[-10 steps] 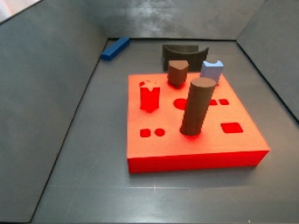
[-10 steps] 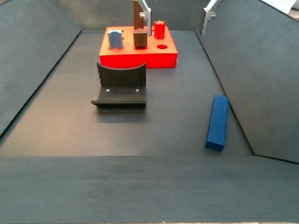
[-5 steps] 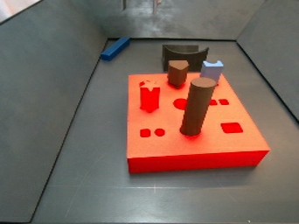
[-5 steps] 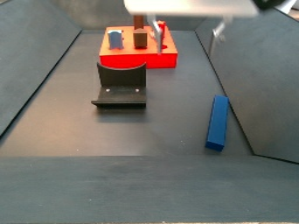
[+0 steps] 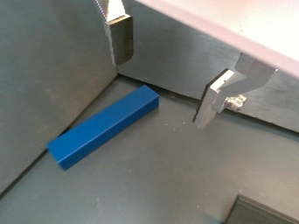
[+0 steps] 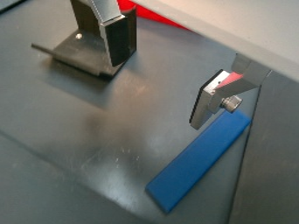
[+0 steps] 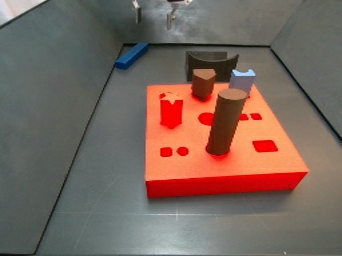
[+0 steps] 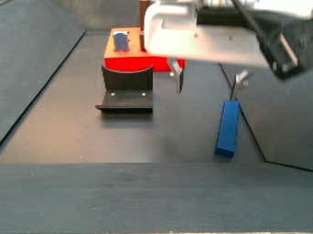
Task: Pick up the rectangle object. Move up. Place the rectangle object on the fixture. Regrasp the rectangle object. Move to above the board. Insert the rectangle object.
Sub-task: Pick up the rectangle object.
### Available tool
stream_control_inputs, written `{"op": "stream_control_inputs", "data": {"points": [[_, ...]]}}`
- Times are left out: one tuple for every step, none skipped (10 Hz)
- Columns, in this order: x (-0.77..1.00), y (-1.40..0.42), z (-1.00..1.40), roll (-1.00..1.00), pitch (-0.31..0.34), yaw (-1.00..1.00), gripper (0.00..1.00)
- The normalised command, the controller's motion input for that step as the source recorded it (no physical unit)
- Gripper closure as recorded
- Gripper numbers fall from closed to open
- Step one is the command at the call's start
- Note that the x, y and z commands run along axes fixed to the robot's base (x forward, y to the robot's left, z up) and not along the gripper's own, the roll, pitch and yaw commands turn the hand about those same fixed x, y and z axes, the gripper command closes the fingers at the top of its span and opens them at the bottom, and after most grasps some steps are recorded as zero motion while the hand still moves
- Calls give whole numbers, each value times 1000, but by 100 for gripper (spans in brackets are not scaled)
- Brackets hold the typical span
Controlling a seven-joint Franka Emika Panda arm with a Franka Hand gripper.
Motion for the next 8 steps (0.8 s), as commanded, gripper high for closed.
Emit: {"op": "stream_control_inputs", "data": {"points": [[-103,366,-297,-429,-214,0,0],[-191,360,-260,-439,-224,0,0],[-297,317,-340,-356,-237,0,0],[-283,91,-591,-191,-209,0,0],[-294,66,-697,-143,-189,0,0],[-271,9,-760,-97,-191,0,0],[-177,0,-789,-83,-186,0,0],[-109,0,-766,-87,-207,0,0]]}}
